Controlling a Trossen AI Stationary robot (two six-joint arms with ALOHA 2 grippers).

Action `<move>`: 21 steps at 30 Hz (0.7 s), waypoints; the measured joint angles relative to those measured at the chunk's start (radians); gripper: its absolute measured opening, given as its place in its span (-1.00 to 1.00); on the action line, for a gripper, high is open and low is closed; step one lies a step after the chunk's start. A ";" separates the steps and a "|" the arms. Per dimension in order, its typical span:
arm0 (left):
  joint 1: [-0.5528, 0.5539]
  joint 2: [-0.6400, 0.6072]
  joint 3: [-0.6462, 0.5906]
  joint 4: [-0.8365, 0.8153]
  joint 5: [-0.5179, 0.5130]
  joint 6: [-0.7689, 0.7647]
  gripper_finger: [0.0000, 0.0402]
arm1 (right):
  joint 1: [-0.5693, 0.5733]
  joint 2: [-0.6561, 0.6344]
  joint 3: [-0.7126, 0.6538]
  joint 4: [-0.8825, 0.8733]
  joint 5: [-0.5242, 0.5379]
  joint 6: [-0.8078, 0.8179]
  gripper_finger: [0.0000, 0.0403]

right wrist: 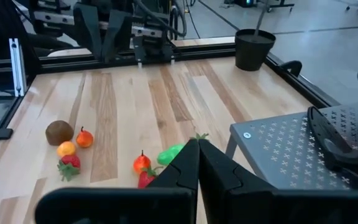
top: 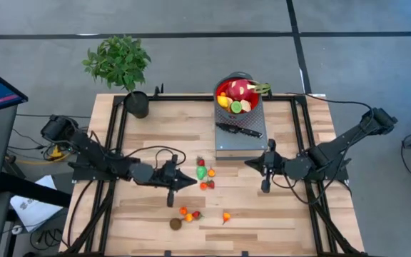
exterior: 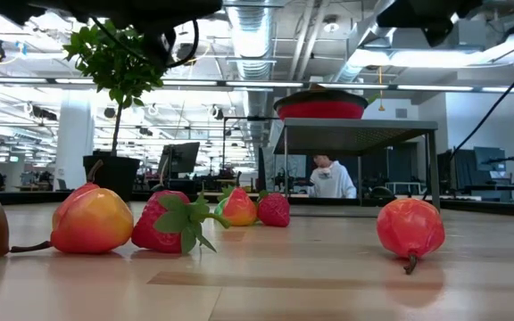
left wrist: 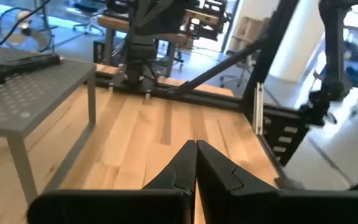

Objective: Pick & Place Fruit
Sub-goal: Put the yellow pear into the red colander on the shelf

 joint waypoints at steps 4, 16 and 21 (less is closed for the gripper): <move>-0.032 0.014 0.001 0.004 -0.064 -0.009 -0.99 | 0.000 0.002 0.000 0.003 0.000 0.002 -1.00; -0.042 0.244 0.071 0.001 -0.105 -0.062 -0.99 | 0.000 0.001 0.000 0.009 0.000 0.003 -1.00; -0.042 0.256 0.071 -0.002 -0.105 -0.051 -0.99 | 0.001 0.001 0.000 0.008 0.000 0.002 -1.00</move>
